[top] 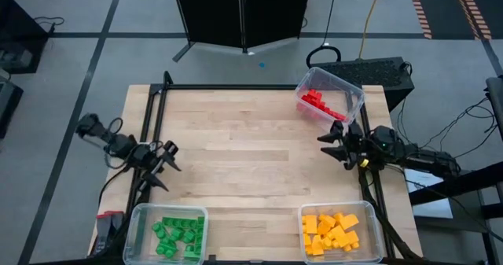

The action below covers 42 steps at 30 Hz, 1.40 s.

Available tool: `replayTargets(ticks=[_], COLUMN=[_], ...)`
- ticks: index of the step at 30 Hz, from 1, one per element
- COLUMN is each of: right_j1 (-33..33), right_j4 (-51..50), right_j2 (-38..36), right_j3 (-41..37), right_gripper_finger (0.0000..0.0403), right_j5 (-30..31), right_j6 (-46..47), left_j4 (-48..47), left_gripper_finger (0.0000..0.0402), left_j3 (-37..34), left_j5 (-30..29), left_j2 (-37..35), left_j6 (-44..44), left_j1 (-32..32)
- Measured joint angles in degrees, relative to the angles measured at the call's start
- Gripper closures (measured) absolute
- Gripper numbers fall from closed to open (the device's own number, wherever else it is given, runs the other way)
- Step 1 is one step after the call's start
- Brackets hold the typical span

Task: Sort blocks
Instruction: Return to Home Position

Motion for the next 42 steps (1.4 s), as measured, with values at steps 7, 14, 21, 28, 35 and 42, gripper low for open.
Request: replayTargets(ticks=[7,14,21,28,35,42], right_j1=[1.5,1.6,1.6,1.8,7.9,12.4], right_j4=[-0.4,-7.1,-6.8,-6.6,-8.1,-1.7], right_j2=[0.0,0.0,0.0,0.0,0.1,-0.2], right_j3=[0.0,0.0,0.0,0.0,0.1,0.0], right_gripper_finger=[0.0195,0.0195,0.0195,0.0195,0.0195,0.0195], right_j5=[0.5,6.7,3.2,-2.0,6.5,13.5], right_j6=[-6.5,-8.8,-10.9,-10.9,-7.8,-13.7], left_j4=[-4.6,-5.5,-9.0,-9.2,-9.1,-9.0], left_gripper_finger=[0.0191,0.0191,0.0191,0.0191,0.0191,0.0191], left_j3=[0.0,0.0,0.0,0.0,0.0,-0.1], left_j5=[18.7,36.3,32.7,30.8,30.3,30.2], left_j2=[0.0,0.0,0.1,0.1,0.2,0.2], left_j6=[-10.3,-15.6,-12.0,-10.2,-10.2,-11.7], left_j1=[18.7,34.4,40.5,40.5,40.5,40.5])
